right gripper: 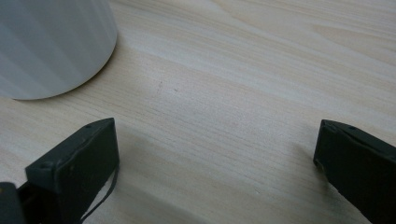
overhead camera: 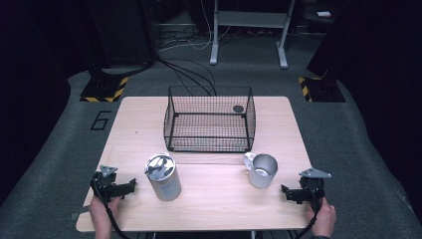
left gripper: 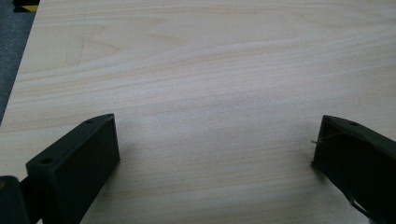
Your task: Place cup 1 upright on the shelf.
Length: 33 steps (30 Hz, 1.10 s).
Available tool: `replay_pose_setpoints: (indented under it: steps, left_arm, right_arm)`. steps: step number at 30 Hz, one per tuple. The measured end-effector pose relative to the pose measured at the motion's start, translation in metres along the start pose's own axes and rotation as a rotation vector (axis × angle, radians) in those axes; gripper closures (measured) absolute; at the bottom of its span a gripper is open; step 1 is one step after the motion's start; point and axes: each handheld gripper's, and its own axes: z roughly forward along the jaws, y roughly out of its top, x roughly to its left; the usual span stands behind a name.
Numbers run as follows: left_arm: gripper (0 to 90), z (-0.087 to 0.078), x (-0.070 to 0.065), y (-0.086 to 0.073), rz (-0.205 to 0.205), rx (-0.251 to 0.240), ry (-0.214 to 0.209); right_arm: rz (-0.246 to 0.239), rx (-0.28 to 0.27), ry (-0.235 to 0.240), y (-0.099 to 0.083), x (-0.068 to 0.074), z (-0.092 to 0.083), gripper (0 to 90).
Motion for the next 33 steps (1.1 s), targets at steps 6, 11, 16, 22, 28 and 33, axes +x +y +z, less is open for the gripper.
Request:
replay_pose_setpoints:
  steps: [6, 11, 16, 22, 28, 33]
  left_arm:
    - [0.2, 0.0, -0.001, 0.0, -0.013, 0.0, 0.009]
    - [0.2, 0.0, -0.001, 0.0, -0.02, -0.001, 0.016]
    - [0.3, 0.0, -0.002, 0.0, -0.017, -0.006, 0.028]
    - [0.0, -0.001, -0.003, -0.001, 0.01, -0.007, -0.005]
    - [0.1, -0.009, -0.005, -0.006, 0.023, -0.037, -0.058]
    - [0.1, -0.015, -0.011, -0.009, 0.048, -0.079, -0.092]
  right_arm:
    - [0.0, 0.0, 0.0, 0.0, 0.0, 0.0, 0.0]
    - [0.0, 0.0, 0.0, 0.0, 0.0, 0.0, 0.0]
    - [0.005, 0.001, 0.0, 0.0, 0.0, 0.0, 0.0]
    - [0.009, 0.0, -0.003, 0.0, 0.001, 0.0, 0.0]
    - [0.006, -0.002, -0.005, 0.0, 0.001, 0.0, 0.0]
    - [0.005, -0.002, -0.005, 0.0, 0.001, 0.0, 0.0]
